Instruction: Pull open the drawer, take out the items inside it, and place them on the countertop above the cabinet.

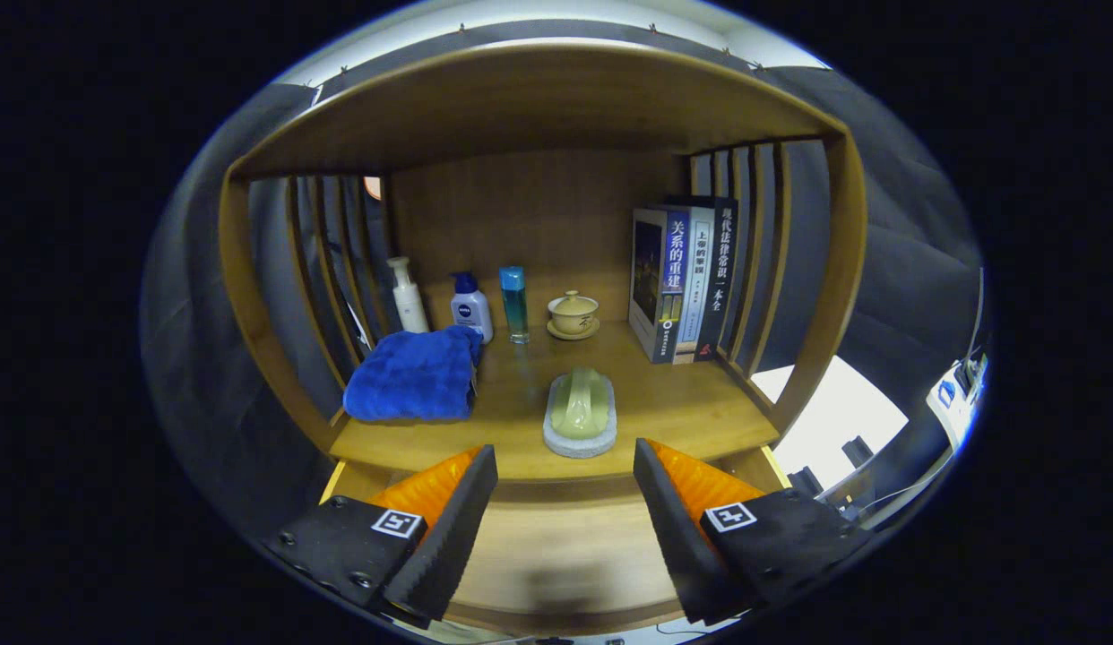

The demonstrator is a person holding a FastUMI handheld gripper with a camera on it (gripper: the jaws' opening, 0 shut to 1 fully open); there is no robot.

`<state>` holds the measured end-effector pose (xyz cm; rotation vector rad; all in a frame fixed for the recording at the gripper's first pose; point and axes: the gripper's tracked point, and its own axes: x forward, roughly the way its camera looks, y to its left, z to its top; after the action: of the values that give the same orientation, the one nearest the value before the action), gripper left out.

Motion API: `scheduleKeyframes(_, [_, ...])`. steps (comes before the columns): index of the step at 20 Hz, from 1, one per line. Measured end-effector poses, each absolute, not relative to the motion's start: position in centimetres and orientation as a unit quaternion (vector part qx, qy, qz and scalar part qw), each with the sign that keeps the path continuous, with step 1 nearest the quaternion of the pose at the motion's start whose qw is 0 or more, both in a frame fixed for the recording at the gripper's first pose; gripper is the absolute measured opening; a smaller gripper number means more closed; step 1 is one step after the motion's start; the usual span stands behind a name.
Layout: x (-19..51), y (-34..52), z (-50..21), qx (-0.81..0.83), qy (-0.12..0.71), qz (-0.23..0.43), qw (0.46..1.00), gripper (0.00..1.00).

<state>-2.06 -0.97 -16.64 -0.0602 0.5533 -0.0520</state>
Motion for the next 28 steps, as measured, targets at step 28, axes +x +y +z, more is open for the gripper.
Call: scheduleKeyframes(28, [-21.5,-6.9,-25.8,-0.037,0.207,-0.058,0.976,0.99])
